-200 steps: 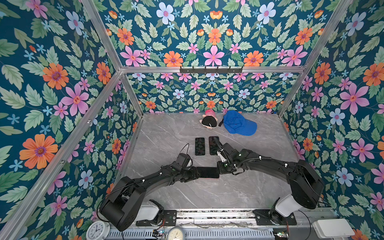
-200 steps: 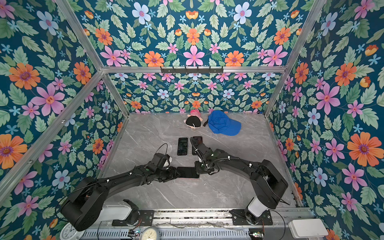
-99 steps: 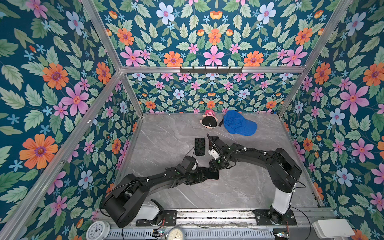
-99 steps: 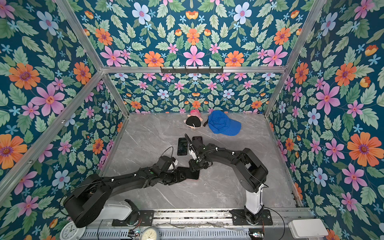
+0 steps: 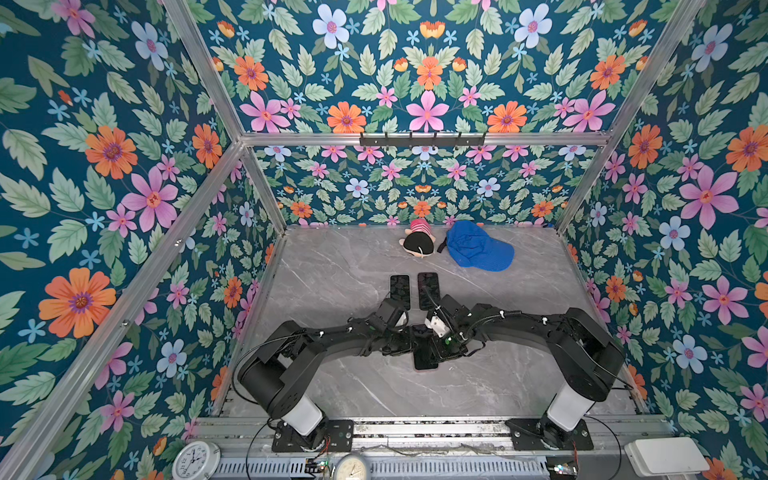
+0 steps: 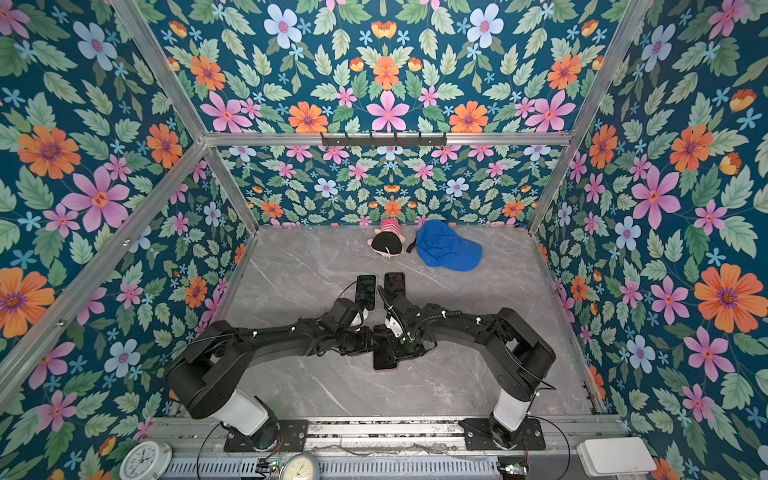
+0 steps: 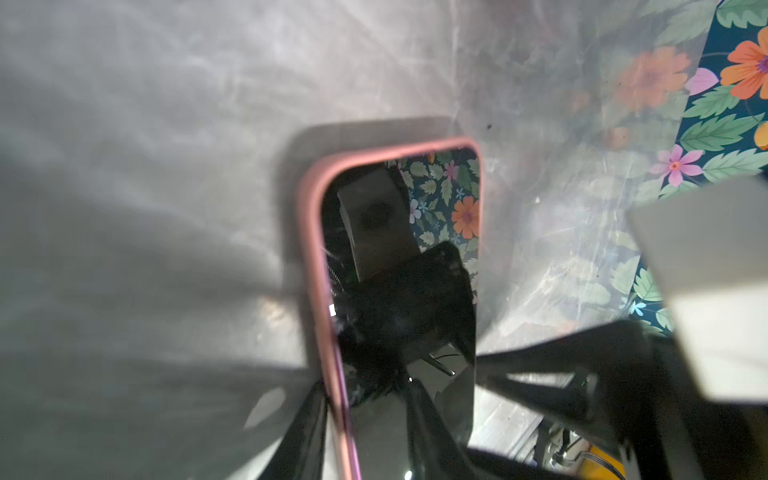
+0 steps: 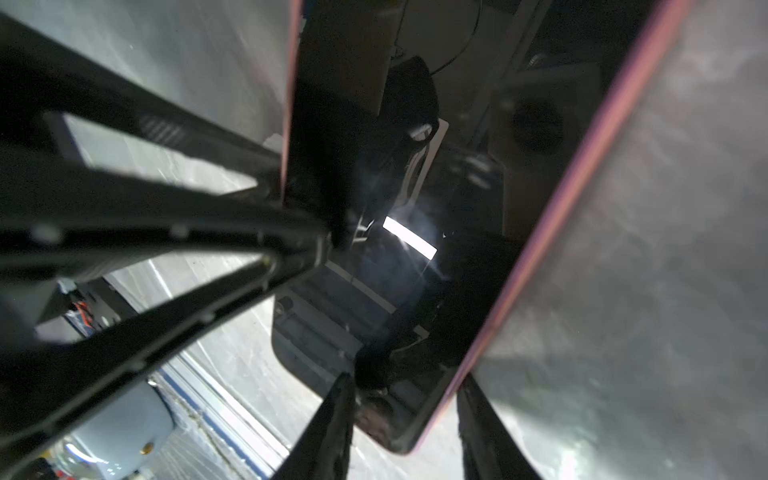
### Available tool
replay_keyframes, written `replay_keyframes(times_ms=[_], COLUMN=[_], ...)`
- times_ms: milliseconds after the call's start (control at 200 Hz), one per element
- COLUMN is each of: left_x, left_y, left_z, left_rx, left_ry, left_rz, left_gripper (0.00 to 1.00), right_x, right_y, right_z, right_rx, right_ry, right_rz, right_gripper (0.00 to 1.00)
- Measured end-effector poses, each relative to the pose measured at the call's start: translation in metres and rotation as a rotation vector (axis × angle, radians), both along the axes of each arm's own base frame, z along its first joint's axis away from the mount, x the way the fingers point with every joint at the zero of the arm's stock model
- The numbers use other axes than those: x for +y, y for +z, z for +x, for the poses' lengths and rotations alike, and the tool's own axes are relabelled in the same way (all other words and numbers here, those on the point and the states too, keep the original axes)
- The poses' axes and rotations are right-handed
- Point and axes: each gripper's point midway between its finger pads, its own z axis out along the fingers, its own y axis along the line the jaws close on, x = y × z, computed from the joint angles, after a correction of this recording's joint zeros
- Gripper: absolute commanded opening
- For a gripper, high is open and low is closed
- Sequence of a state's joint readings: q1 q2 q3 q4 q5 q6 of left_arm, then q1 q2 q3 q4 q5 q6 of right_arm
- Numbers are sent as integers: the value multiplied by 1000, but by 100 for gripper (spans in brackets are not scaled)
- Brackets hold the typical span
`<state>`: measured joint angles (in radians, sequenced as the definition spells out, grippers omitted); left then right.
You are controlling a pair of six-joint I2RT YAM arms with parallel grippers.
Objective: Put the phone into the phone case
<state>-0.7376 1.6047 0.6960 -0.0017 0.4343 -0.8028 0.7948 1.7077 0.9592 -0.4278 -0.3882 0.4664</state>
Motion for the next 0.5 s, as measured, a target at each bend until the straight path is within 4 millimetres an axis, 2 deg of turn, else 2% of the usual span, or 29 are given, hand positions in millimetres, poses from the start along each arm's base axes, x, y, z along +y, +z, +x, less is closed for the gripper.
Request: replay_keyframes(times_ms=[130, 250, 355, 505], left_x=[0, 15, 25, 19], left_y=[0, 1, 5, 10], left_z=[-1, -20, -42, -55], left_rx=[4, 53, 116, 164], left_ry=[-5, -3, 0, -2], left_rz=[6, 38, 49, 30], left_gripper=[33, 33, 33, 30], right_x=[-3, -7, -13, -13], right_y=[10, 23, 22, 18], right_z=[4, 6, 1, -1], right_rx=[-16, -30, -12, -6], right_ry=[-67, -144, -192, -224], right_rz=[4, 20, 15, 20], right_gripper=[44, 45, 45, 45])
